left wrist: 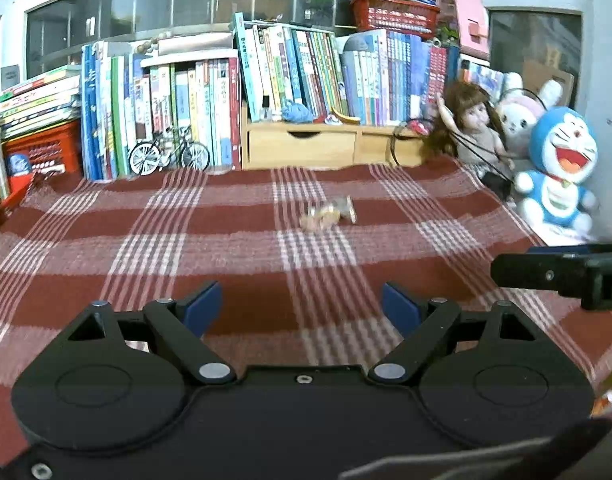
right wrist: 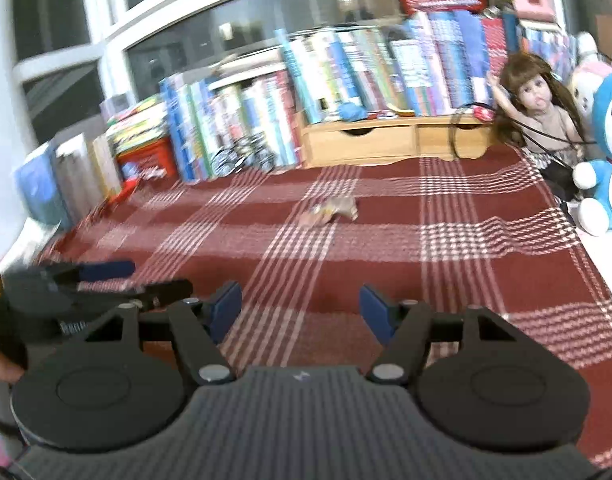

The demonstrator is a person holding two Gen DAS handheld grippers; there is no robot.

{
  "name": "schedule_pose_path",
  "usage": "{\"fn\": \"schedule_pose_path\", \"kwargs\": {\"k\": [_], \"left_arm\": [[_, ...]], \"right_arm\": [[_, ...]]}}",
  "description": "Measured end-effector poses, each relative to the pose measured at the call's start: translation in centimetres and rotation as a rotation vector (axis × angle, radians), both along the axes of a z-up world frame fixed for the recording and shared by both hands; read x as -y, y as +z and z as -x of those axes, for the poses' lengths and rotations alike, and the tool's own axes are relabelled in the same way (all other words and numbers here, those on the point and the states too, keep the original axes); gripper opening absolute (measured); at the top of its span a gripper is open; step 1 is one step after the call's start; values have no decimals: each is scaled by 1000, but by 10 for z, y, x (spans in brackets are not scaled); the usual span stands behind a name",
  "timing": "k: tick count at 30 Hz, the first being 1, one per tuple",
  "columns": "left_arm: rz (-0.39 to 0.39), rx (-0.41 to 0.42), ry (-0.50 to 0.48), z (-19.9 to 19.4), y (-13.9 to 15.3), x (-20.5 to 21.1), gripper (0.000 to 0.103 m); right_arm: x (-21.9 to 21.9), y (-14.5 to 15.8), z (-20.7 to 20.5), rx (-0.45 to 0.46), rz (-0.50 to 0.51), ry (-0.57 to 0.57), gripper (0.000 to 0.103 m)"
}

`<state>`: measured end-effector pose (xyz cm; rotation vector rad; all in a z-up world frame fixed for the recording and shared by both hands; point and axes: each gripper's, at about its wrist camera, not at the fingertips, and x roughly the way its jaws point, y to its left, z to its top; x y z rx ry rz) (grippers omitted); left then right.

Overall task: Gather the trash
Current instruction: 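Raise both open tools back toward the table, then grasp the small tan wrapper with left tool while right tool grasps clear plastic scrap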

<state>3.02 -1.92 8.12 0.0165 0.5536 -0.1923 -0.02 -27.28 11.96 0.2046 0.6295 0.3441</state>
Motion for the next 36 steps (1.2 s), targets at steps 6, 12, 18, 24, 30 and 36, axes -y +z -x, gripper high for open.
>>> {"fn": "schedule_pose_path", "kwargs": {"k": [6,12,18,24,30,36], "left_arm": [[-9,-18,38,-81,-20,16,86],[-21,-36,69,-140,-49,31,86],[-12,-75,100,-177,-71,41,86],[-5,-74,135,-202,-86,52,87],[16,-64,155,-216,-95,55,46],[9,-43,98,-202,-88,56,17]], "right_arm": [[7,0,-69,-115,-120,-65,70],[7,-21,-130,-210,-232,-127,68],[7,-52,-182,-291,-330,-162,68],[7,-72,-212,-301,-306,-161,68],[4,-84,-230,-287,-307,-168,68],[-11,-92,-242,-269,-278,-152,68]]}}
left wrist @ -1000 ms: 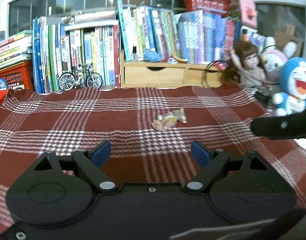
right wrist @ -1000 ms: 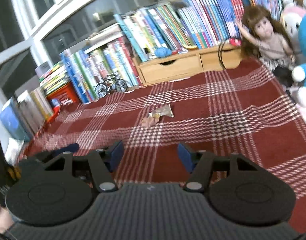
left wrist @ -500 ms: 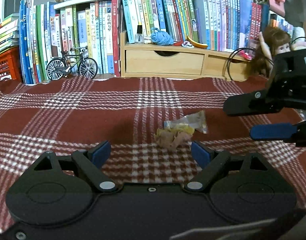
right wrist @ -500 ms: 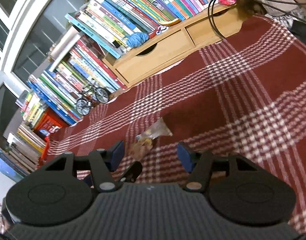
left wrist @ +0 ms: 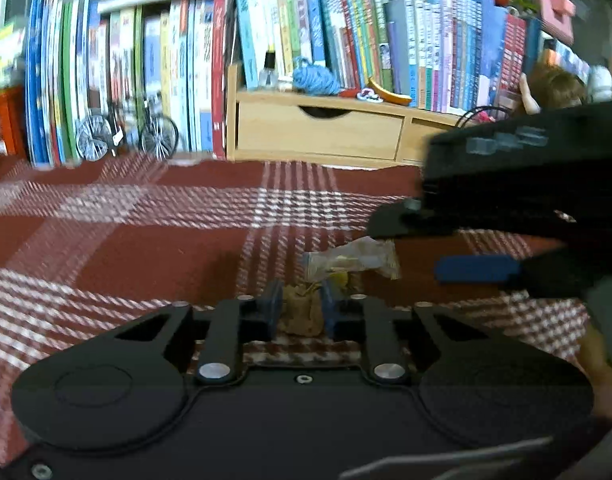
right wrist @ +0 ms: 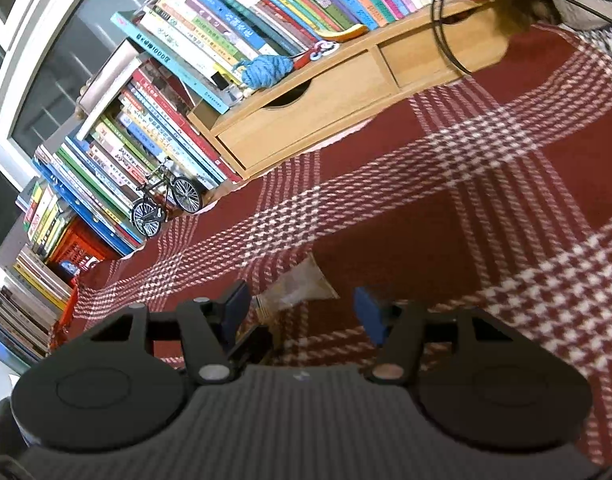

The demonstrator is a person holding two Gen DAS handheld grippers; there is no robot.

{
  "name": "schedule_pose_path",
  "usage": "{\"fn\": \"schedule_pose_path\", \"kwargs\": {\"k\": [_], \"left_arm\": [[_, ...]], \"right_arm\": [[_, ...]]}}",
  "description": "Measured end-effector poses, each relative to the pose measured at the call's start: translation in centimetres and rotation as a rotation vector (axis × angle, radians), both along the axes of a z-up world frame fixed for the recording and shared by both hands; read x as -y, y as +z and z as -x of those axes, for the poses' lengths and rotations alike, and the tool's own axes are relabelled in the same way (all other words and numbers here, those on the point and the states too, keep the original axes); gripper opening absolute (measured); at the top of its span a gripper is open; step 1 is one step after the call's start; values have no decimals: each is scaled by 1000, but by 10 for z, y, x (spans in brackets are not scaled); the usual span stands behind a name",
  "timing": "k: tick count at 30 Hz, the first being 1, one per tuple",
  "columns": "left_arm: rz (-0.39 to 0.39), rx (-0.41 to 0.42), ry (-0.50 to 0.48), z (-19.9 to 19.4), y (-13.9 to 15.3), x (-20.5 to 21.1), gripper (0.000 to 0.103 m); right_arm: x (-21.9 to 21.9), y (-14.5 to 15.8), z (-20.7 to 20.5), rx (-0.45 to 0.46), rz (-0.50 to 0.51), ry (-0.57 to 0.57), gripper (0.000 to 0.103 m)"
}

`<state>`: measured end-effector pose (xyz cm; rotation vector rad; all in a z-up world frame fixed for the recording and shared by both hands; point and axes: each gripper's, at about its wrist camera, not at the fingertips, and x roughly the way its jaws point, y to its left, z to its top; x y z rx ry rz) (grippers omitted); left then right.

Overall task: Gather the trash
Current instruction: 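Grasp the small tan wrapper with left tool while right tool grasps clear plastic scrap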

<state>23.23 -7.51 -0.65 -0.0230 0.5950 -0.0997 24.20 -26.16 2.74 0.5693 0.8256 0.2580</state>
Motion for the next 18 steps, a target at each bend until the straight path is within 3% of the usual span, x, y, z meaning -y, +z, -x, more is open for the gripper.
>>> {"fn": "schedule_pose_path", "kwargs": {"k": [3,8,9,11,16,18], "left_arm": [[-23,11,-18,12,6,-4,15],[8,17,-15,32,14,-23,15],[11,15,-18,36,15,-26,15],[2,14,-20,42,16,-30,15],[0,12,-21,54,21,-39,15],[-2,15,-21,61,25,-40,15]], "right_arm": [[-10,0,-6,16,21,0,68],[-31,-4,-19,5,43,12,66],[-34,-6,-21,2,53,14,60],[-40,-11,-24,-28,69,16,33],[-40,-12,-14,-53,69,6,11],[-37,-7,-5,-46,74,1,11]]}}
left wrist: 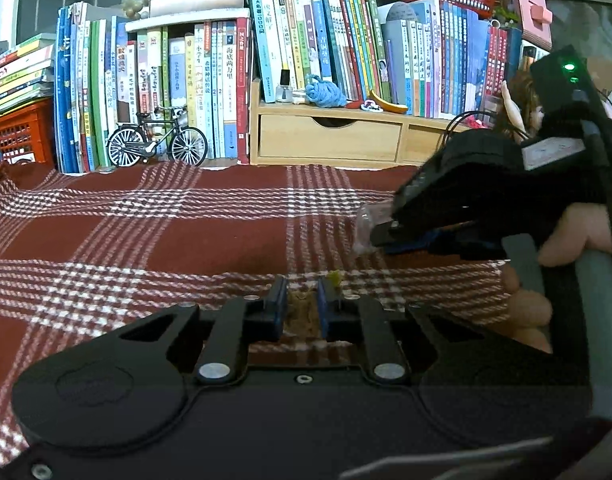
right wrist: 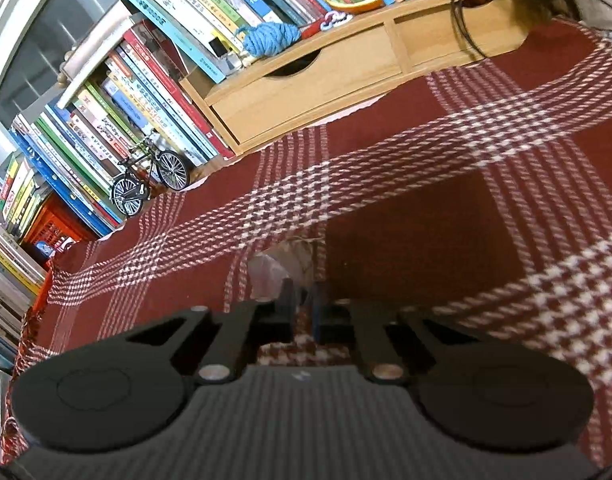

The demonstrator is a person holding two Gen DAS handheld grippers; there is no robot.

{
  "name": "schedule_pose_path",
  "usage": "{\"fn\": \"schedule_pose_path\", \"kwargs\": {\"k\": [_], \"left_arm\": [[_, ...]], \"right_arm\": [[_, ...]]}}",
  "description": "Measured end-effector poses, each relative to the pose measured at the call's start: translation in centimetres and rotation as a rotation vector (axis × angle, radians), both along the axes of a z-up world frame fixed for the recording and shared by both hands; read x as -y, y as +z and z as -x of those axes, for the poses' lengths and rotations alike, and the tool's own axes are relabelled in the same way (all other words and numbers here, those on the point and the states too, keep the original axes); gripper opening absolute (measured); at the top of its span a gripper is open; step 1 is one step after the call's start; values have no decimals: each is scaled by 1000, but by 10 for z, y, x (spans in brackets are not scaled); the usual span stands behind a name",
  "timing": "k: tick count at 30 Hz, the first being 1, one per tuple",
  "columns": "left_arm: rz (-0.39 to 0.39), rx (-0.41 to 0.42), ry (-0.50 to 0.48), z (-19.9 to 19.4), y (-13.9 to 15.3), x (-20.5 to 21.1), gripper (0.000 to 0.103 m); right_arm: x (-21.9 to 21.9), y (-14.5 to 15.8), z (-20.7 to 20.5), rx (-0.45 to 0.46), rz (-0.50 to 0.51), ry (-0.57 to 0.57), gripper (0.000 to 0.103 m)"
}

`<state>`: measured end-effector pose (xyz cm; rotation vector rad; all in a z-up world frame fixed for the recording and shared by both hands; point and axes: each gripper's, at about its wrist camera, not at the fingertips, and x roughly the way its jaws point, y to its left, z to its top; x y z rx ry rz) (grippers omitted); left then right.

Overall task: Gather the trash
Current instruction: 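Grasp the small tan wrapper with left tool while right tool grasps clear plastic scrap, then lower both scraps into the black bin and open both tools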

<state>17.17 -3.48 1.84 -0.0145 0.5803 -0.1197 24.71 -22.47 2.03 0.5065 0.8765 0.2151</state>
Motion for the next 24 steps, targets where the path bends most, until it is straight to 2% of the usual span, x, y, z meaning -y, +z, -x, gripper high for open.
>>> {"fn": "schedule_pose_path", "kwargs": {"k": [7,11,24], "left_arm": [[-2,11,-15,36,17,-4,15],[2,10,-32,68,26,-10,15],[29,-10,-55,195,35,-27,15]], "right_arm": [[9,24,35,29,-1,18,10],[15,35,71,43,-21,51,10],[23,47,225,59,-41,169,10]]}}
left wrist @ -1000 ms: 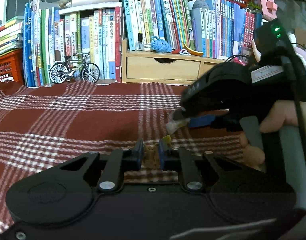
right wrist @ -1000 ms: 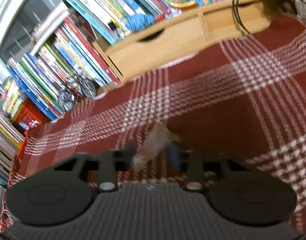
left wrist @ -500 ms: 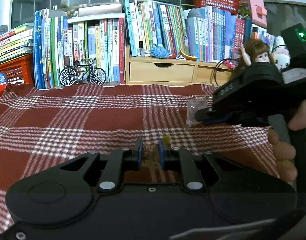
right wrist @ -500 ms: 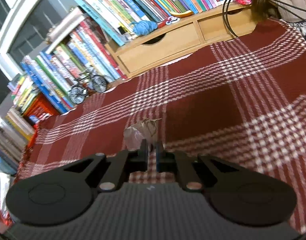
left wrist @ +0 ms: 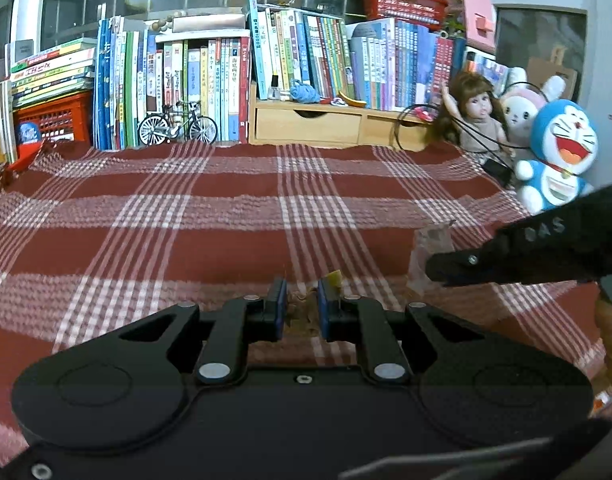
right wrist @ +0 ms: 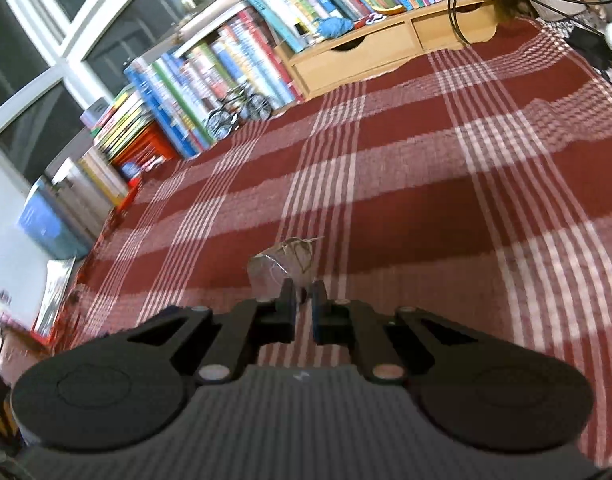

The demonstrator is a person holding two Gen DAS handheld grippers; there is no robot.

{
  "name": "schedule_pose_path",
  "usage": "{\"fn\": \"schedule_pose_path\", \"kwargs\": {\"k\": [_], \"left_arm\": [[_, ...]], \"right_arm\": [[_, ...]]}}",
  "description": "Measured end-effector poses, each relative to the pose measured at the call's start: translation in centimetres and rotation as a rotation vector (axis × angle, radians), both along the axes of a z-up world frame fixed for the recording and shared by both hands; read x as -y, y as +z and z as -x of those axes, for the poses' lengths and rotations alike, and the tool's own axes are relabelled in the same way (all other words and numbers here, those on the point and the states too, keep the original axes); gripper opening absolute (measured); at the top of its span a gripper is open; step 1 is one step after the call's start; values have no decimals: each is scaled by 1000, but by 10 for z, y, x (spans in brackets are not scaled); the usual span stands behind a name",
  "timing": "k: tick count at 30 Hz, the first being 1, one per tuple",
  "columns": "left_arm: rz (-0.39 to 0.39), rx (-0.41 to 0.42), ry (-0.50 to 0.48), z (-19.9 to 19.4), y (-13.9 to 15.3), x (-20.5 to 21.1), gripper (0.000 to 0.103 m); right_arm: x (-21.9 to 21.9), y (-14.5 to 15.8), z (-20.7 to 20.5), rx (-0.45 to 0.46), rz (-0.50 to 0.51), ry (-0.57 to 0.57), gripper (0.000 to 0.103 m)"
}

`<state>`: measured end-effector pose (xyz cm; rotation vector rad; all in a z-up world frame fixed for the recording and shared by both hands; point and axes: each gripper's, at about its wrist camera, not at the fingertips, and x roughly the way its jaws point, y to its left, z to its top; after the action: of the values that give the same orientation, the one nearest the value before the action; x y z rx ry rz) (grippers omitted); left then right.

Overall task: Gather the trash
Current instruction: 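Lower both scraps into the black bin and open both tools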

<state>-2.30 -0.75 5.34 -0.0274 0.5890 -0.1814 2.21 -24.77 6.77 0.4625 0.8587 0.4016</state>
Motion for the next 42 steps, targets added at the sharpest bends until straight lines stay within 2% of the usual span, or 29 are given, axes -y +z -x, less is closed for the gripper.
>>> {"fn": "schedule_pose_path", "kwargs": {"k": [13,23,28,34,42], "left_arm": [[10,8,-34,118,3,-15,16],[6,-15,-47,177,-8,-23,16],[-3,-50,-42,185,-19,-27,16],[-26,-97,-28,185,-40,-28,16],[-53,-214,-14,176,-89,-29,17]], "right_arm": [[12,14,131,20,68,93,11],[15,10,203,-8,104,147,13],[9,4,215,-21,134,183,13],[-6,-22,211,-63,137,221,13],[-26,-65,196,-147,109,253,13]]}}
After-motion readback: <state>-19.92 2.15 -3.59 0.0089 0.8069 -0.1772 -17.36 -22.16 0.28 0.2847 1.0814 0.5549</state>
